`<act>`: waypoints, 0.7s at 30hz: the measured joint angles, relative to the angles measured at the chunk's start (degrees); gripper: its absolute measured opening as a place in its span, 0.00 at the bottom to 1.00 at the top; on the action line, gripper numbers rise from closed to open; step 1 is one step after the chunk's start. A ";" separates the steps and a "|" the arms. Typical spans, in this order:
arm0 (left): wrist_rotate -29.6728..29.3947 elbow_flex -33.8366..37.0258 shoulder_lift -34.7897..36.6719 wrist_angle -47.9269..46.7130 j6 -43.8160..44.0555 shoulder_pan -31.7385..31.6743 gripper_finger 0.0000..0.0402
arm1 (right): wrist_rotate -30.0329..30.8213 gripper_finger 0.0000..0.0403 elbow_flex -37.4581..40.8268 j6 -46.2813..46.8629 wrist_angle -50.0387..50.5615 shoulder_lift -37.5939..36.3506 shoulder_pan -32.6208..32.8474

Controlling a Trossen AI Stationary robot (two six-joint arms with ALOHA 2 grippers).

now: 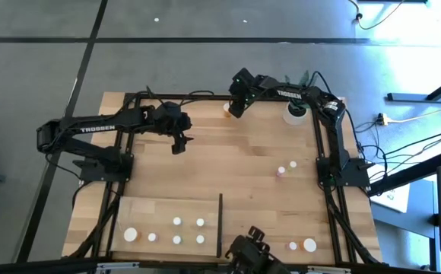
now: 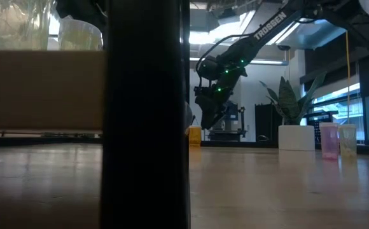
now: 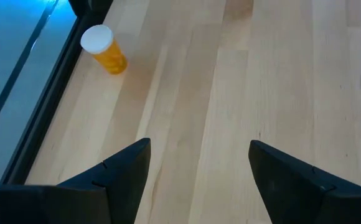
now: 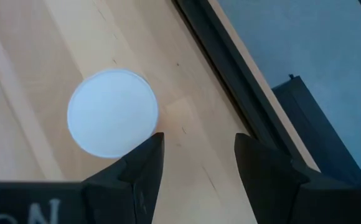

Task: Pick and place medicine bottles onto shelf by color
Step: Put the top orange pill bottle on the shelf aligned with the other orange pill bottle

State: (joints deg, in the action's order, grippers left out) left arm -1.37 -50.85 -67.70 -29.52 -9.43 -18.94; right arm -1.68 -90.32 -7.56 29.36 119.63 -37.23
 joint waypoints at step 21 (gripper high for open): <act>0.00 0.00 0.00 -0.92 0.00 0.01 0.66 | -3.40 0.49 0.00 -0.32 -1.65 0.00 2.06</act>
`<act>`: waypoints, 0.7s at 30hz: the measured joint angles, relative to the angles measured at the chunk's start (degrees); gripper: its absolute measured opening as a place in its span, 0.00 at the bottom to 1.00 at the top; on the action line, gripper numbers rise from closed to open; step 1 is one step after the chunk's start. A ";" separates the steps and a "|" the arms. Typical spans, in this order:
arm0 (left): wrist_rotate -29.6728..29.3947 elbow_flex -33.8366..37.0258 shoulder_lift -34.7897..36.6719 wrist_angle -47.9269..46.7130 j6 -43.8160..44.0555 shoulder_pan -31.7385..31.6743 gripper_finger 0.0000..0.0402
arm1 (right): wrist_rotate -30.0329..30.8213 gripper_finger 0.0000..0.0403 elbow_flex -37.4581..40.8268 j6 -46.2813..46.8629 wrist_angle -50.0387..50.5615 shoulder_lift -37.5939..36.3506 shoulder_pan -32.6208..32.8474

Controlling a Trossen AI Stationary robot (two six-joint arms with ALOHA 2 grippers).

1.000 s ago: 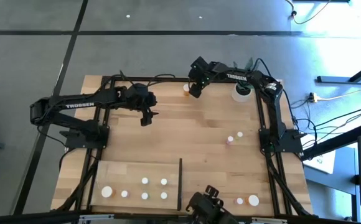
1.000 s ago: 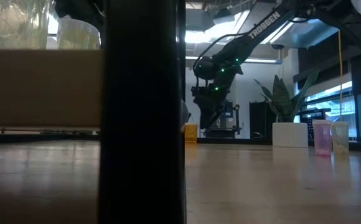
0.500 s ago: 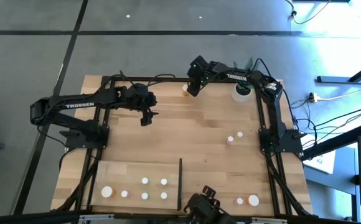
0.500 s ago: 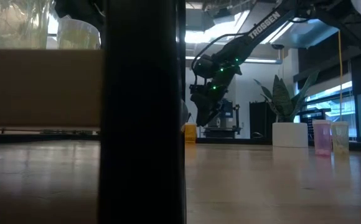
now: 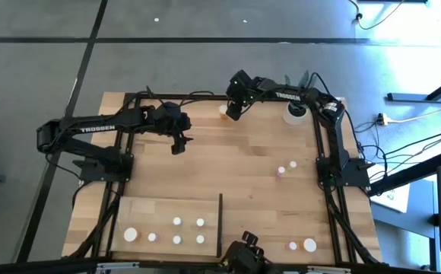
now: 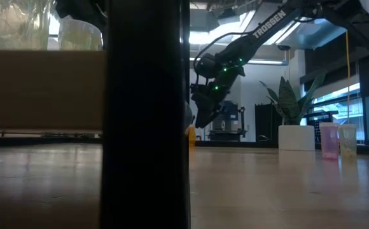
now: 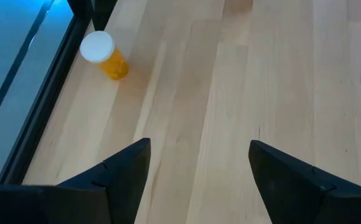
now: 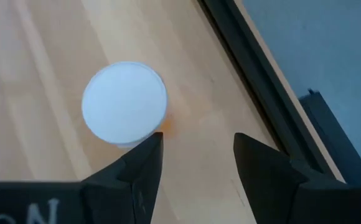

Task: Pick and place medicine bottles onto shelf by color
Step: Put the top orange pill bottle on the shelf aligned with the other orange pill bottle

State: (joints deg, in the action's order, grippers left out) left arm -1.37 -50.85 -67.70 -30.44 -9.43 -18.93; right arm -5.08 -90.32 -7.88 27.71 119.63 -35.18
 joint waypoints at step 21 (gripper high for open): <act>0.00 0.00 0.00 -0.61 0.18 -0.01 0.66 | 4.98 0.49 0.00 1.63 -2.47 0.05 1.11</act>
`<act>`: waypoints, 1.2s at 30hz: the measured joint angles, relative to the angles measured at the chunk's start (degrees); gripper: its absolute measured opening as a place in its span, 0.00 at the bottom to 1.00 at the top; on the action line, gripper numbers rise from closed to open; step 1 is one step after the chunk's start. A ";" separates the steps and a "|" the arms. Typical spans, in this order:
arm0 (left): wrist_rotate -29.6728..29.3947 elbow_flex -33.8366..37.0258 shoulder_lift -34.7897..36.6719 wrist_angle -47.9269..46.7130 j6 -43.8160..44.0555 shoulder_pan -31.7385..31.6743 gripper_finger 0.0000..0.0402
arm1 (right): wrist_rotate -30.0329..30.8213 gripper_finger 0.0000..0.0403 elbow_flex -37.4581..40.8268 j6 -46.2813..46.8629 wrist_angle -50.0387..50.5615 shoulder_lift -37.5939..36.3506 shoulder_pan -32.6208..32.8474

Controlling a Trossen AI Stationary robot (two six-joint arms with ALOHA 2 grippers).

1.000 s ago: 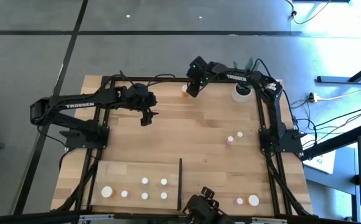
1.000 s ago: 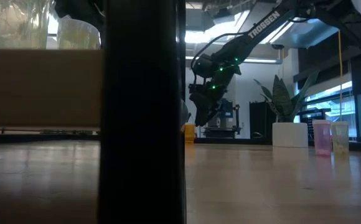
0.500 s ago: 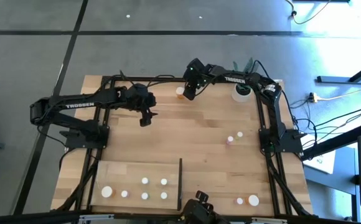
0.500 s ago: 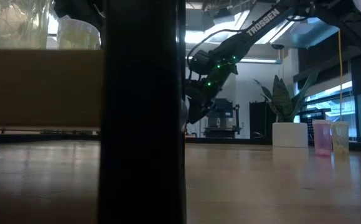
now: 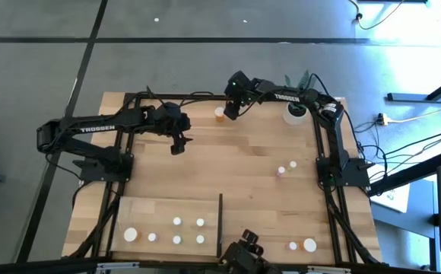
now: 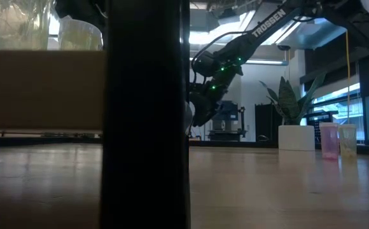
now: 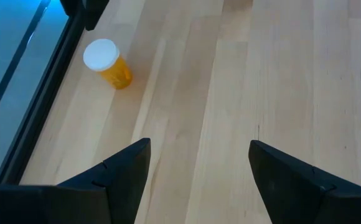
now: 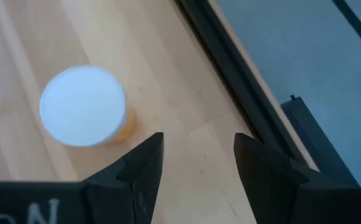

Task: Pick and place medicine bottles onto shelf by color
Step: Put the top orange pill bottle on the shelf aligned with the other orange pill bottle

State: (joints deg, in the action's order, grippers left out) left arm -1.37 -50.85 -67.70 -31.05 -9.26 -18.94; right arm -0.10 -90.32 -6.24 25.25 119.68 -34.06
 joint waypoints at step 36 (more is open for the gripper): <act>0.90 0.00 0.00 0.00 0.09 1.33 0.66 | -11.20 0.49 0.02 -9.39 -4.96 5.69 2.04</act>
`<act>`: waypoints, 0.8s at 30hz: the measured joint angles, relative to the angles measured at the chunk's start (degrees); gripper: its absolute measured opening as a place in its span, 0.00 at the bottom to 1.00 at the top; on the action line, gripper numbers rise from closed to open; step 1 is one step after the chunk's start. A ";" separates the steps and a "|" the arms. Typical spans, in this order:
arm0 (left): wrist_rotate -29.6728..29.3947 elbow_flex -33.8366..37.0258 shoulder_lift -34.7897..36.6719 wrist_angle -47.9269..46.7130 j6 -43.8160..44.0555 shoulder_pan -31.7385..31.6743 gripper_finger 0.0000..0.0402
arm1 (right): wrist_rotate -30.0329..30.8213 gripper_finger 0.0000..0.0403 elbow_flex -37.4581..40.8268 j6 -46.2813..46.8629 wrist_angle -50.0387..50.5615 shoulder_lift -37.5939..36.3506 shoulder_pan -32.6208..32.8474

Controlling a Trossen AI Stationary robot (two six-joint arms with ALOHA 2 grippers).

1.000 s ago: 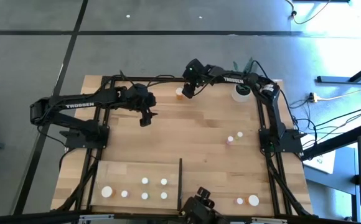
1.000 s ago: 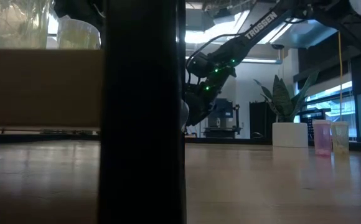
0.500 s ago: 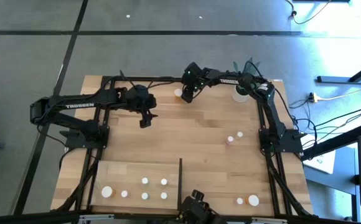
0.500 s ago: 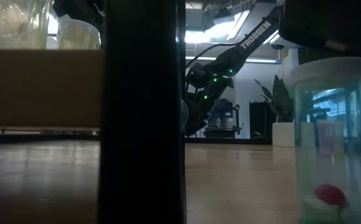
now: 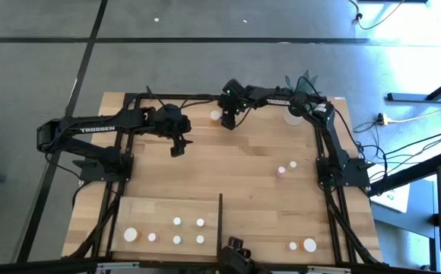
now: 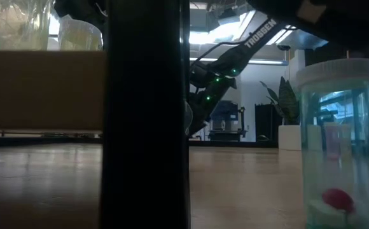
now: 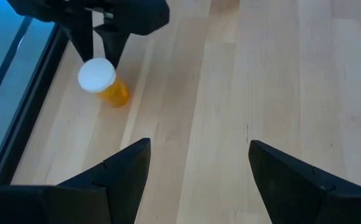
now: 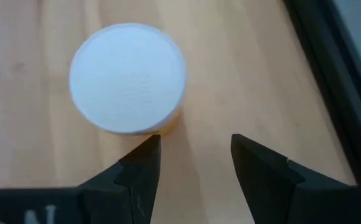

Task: Pick and place medicine bottles onto shelf by color
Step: Put the top orange pill bottle on the shelf aligned with the other orange pill bottle

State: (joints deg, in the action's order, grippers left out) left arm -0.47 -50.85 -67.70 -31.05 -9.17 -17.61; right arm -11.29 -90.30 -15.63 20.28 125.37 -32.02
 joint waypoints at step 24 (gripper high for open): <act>1.77 0.00 -4.06 3.90 -9.16 -3.13 0.66 | -0.82 0.49 0.00 0.21 15.41 -10.64 0.58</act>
State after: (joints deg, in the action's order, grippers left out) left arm 1.30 -50.85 -71.76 -27.15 -18.33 -20.74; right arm -12.12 -90.30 -15.42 35.70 114.72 -31.44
